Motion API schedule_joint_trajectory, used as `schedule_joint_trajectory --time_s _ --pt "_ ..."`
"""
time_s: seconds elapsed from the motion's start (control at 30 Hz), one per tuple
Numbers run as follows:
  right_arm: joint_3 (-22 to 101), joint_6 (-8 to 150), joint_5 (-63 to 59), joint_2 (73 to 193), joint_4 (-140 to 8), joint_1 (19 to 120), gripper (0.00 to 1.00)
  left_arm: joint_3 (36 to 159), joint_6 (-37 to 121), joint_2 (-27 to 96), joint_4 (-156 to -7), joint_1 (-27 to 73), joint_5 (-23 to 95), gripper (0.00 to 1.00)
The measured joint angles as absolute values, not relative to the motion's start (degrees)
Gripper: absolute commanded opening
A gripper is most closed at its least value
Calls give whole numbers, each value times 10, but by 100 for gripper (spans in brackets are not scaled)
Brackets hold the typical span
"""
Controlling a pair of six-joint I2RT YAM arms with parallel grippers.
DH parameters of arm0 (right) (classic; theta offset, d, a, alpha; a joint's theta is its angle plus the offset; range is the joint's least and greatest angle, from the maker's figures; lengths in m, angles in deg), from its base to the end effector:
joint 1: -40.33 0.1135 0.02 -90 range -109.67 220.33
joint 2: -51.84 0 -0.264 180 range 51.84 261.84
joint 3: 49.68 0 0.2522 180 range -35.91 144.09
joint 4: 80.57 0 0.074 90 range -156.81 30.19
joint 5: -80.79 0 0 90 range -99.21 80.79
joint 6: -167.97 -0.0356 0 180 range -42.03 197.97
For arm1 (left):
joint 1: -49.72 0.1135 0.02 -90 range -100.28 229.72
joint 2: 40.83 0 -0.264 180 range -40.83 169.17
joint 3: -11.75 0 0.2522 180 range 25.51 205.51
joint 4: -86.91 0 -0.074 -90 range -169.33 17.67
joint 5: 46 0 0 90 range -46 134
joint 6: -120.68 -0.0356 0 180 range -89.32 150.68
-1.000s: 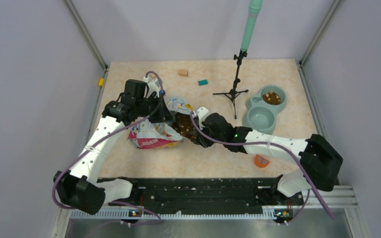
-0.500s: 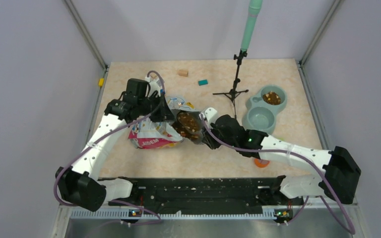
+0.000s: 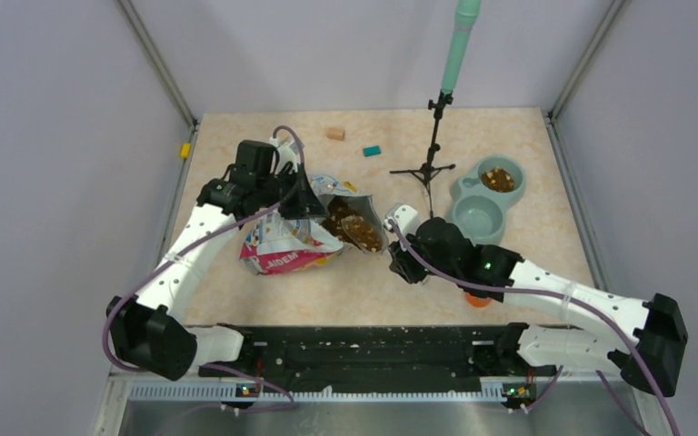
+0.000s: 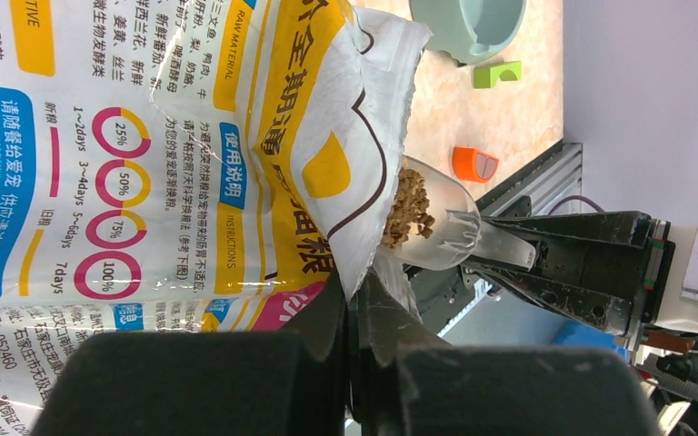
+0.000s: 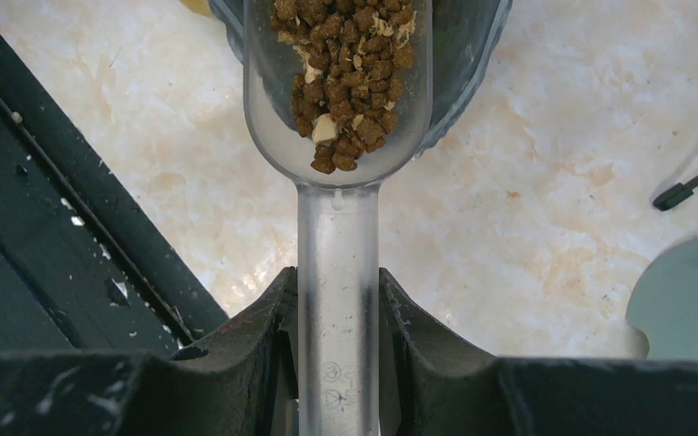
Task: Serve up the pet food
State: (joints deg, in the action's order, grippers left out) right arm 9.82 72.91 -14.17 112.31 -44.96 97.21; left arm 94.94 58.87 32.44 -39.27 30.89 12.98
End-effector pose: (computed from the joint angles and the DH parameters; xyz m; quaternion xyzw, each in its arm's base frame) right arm 0.1282 0.1909 0.2737 -0.3725 0.8112 0.1979 0.4049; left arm 0.2475 -0.1038 0.3373 0.0320 0.8922 -0.3761 0.2478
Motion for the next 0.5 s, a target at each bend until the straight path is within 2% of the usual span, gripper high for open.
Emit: schedule_joint_trajectory --time_s 0.5 --pt "129 702 -182 1047 -330 972 0 949 630 354 -460 308 118 0"
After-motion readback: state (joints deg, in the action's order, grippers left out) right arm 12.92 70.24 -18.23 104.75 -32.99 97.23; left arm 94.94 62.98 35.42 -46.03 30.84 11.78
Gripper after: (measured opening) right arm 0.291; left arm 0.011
